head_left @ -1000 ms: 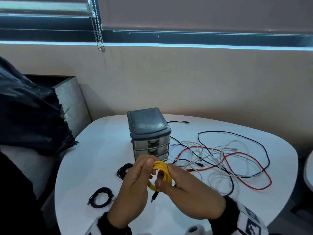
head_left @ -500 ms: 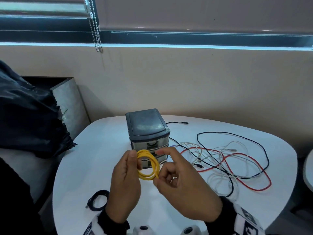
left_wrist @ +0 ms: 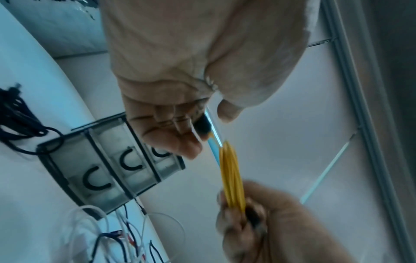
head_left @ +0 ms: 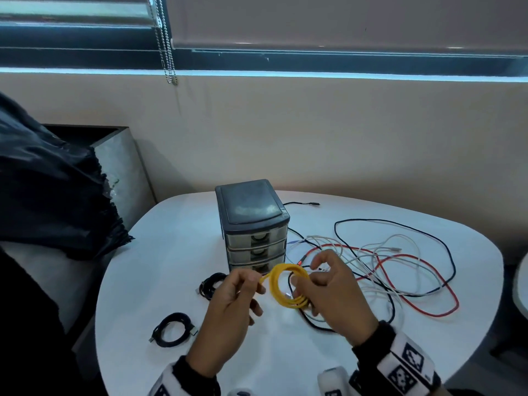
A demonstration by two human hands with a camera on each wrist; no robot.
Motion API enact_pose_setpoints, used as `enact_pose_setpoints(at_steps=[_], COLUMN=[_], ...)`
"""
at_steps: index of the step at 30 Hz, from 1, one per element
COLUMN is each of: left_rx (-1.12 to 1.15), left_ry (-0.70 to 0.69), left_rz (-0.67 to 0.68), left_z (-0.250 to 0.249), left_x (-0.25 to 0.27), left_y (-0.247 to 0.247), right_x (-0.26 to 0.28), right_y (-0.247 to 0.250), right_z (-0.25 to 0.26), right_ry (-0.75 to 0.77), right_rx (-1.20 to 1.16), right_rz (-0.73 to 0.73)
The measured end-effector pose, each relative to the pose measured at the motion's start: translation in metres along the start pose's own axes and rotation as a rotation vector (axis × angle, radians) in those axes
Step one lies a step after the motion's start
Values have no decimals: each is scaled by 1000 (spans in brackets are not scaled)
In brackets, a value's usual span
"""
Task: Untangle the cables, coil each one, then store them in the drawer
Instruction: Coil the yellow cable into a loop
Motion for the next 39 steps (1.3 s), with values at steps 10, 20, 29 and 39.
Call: enact_pose_setpoints(at_steps=[10, 20, 29, 39], left_rx=[-275, -793, -924, -738], left_ry=[269, 313, 403, 430], left_rz=[-144, 15, -205, -203], left_z=[68, 95, 75, 71], left_x=[-23, -24, -17, 2], left_y=[59, 56, 77, 108], right_x=[-27, -46, -62, -62], right_y=[49, 65, 56, 18], right_z=[-88, -98, -104, -52], right_ry=[-280, -202, -323, -203], right_rx=[198, 531, 605, 339], right_rz=[-69, -134, -104, -9])
Point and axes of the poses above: each hand's wrist, its own x-axis away from the middle knuckle, its own y-axis out of the back of the hand, z = x × y, the point moved 4 cm from there along -x, towards the middle knuckle, and after that the axes turned 4 degrees about z, right-handed, at the moved point
